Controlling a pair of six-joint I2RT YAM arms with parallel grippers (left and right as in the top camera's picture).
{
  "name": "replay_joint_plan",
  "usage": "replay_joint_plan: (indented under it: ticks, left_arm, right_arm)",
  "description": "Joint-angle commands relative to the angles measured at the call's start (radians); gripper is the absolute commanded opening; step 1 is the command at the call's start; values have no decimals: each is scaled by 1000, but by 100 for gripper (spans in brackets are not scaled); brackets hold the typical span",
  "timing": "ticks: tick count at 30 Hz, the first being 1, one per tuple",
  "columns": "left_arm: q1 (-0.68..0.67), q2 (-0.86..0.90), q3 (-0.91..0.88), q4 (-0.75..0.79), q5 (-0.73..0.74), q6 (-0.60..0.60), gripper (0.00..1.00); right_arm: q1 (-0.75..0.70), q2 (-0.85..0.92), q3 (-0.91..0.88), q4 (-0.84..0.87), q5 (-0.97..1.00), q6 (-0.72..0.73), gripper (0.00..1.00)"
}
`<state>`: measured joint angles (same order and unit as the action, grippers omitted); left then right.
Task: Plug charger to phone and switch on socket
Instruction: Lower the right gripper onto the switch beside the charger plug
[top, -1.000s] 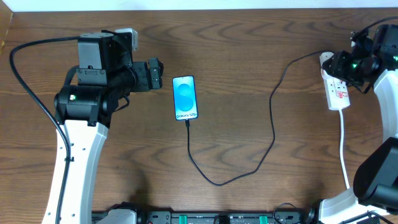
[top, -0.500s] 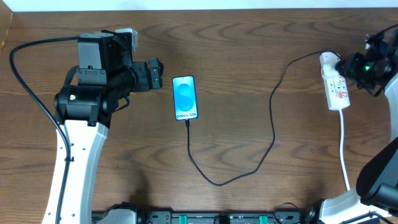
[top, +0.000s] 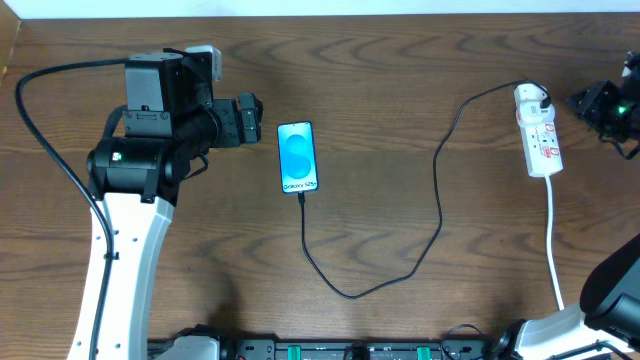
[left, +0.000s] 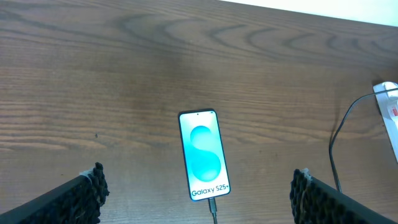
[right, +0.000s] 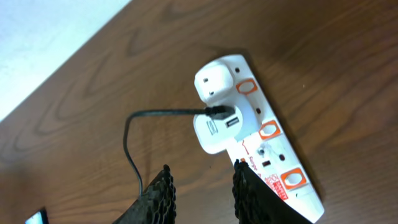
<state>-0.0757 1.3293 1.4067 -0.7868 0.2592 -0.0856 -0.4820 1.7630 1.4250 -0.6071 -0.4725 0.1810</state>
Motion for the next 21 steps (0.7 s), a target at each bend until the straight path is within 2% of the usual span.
replay_joint_plan:
  ticks: [1, 21]
  left_arm:
    - [3, -4, 5, -2, -7, -5, 95]
    - [3, -4, 5, -2, -7, -5, 95]
  right_arm:
    - [-22, 35, -3, 18, -65, 25, 29]
    - [-75, 181, -3, 55, -174, 42, 28]
